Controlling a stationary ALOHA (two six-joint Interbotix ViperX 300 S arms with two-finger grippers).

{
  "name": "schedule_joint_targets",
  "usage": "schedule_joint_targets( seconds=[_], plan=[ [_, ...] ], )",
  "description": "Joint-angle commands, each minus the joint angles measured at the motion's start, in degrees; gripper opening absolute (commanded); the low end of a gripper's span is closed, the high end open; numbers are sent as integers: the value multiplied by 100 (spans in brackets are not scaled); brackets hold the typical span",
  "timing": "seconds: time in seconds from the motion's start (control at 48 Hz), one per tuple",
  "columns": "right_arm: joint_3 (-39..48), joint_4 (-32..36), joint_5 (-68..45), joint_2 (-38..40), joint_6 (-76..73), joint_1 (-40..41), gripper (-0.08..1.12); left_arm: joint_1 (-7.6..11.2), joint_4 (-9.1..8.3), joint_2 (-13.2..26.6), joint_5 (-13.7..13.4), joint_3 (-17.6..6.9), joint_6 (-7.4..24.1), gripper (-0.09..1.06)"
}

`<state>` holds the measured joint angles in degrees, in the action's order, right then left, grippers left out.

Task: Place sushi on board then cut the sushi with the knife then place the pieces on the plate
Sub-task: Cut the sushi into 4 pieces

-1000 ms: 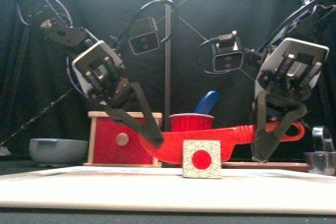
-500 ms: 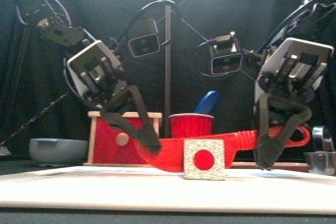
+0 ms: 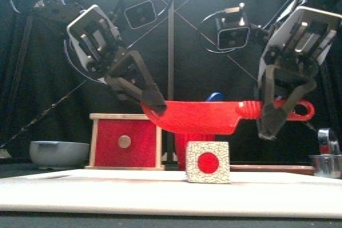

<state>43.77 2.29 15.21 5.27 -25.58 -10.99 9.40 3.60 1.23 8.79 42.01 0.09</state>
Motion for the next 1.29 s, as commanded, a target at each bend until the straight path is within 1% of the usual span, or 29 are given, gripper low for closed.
schedule_joint_targets(
  seconds=[0.021,0.146,0.271,0.396,0.75,1.125,1.292],
  plan=[
    [-97,-114,-35,264,0,-18,40,62,-26,-220,26,0,18,42],
    [-97,-255,-53,211,0,-132,40,167,9,-176,26,44,-9,42],
    [-97,-387,-53,132,-9,-211,40,229,62,-70,26,0,9,42],
    [-123,-501,-62,44,-9,-325,40,272,62,26,26,-70,9,42],
    [-132,-589,-70,-141,-9,-413,40,290,62,316,26,-237,0,42],
    [-132,-589,-123,-229,0,-422,40,299,62,352,26,-237,0,42],
    [-132,-606,-132,-334,-9,-439,40,299,79,439,26,-229,-18,42]
  ],
)
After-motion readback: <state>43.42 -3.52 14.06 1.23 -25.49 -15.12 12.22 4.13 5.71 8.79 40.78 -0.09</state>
